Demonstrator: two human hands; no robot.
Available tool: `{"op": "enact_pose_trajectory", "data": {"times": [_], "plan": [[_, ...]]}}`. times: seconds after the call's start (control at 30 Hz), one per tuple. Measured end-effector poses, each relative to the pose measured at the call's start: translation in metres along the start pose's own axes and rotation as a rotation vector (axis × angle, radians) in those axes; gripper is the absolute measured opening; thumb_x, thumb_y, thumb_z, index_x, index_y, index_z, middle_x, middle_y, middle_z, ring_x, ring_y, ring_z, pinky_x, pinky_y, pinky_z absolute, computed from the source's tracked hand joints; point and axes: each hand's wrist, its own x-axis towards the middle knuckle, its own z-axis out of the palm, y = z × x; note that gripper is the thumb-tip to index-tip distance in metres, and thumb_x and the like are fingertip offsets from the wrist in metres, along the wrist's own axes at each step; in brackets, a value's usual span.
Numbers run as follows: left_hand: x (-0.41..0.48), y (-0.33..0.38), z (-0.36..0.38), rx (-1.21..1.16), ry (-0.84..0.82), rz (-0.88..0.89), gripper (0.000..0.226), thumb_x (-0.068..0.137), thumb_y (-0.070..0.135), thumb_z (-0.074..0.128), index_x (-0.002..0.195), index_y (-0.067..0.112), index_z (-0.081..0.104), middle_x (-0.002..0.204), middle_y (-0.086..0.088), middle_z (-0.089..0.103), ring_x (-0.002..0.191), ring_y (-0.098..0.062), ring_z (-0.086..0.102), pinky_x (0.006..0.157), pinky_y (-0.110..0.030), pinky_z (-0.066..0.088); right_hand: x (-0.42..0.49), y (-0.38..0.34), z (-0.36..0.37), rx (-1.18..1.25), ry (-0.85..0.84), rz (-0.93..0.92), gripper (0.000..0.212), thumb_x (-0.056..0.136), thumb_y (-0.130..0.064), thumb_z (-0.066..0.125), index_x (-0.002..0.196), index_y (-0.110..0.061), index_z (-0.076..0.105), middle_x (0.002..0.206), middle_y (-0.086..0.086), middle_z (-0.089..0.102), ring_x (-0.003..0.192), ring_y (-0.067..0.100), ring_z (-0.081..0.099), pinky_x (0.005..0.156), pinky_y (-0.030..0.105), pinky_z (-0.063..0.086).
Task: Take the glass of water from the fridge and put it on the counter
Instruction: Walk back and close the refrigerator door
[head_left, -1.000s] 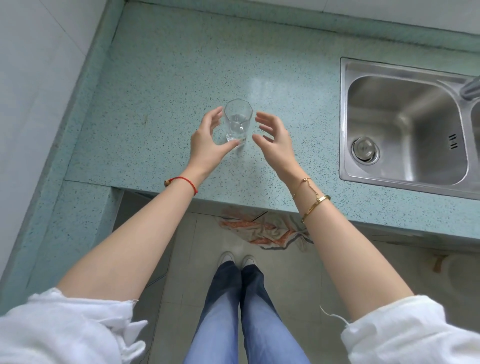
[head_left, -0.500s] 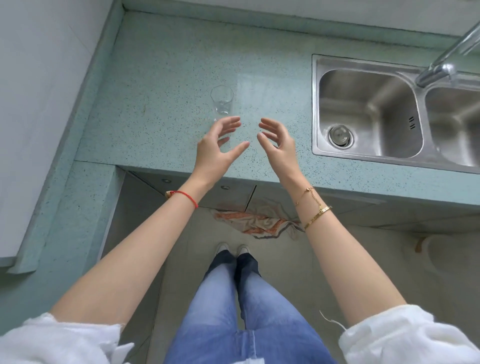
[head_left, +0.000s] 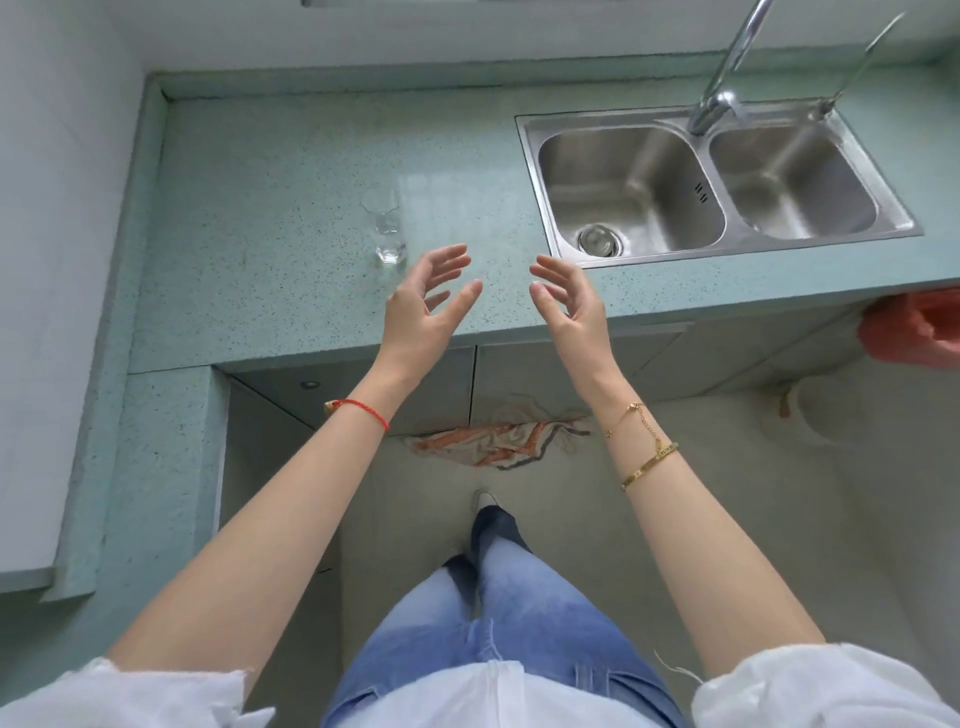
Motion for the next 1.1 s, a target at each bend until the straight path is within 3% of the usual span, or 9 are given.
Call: {"op": "enact_pose_trajectory", "data": {"times": [0.27,0.5,0.77,1.1], "plan": [[-0.056,0.009,-0.006,0.012,-0.122,0.056,0.045,0.095,0.027,0.069,0.136,0.017,0.056,0.133,0.002,0.066,0.125,-0.009,0.062,0.107,-0.037,0.053,-0.076,-0.001,-0.003,0.057,0.117,0.008,0.038,0.100,-0.023,0.060,0.137,-0.015,0.055,0.134,0.001,0.064,0.123,0.012,0.062,0.104,0.024,0.050],[-0.078,0.039,0.041,0.001,-0.332,0.134,0.044,0.094,0.025,0.070,0.135,0.016,0.058,0.132,0.002,0.067,0.125,-0.007,0.062,0.107,-0.033,0.053,-0.137,0.001,-0.054,0.056,0.315,0.038,0.037,0.099,-0.026,0.060,0.135,-0.019,0.057,0.131,-0.005,0.065,0.119,0.006,0.062,0.099,0.018,0.049],[-0.124,0.080,0.150,-0.018,-0.648,0.240,0.041,0.095,0.024,0.069,0.135,0.018,0.059,0.133,0.003,0.067,0.124,-0.008,0.063,0.106,-0.034,0.053,-0.231,0.010,-0.137,0.114,0.649,0.098,0.035,0.100,-0.020,0.060,0.134,-0.018,0.057,0.131,0.000,0.064,0.115,0.004,0.061,0.097,0.015,0.048],[-0.244,0.137,0.305,-0.109,-1.090,0.340,0.040,0.095,0.025,0.068,0.134,0.024,0.060,0.131,0.006,0.068,0.122,-0.005,0.064,0.098,-0.019,0.051,-0.404,0.022,-0.244,0.090,1.075,0.150,0.037,0.101,-0.018,0.058,0.137,-0.014,0.054,0.136,0.003,0.063,0.119,0.006,0.060,0.103,0.019,0.048]]}}
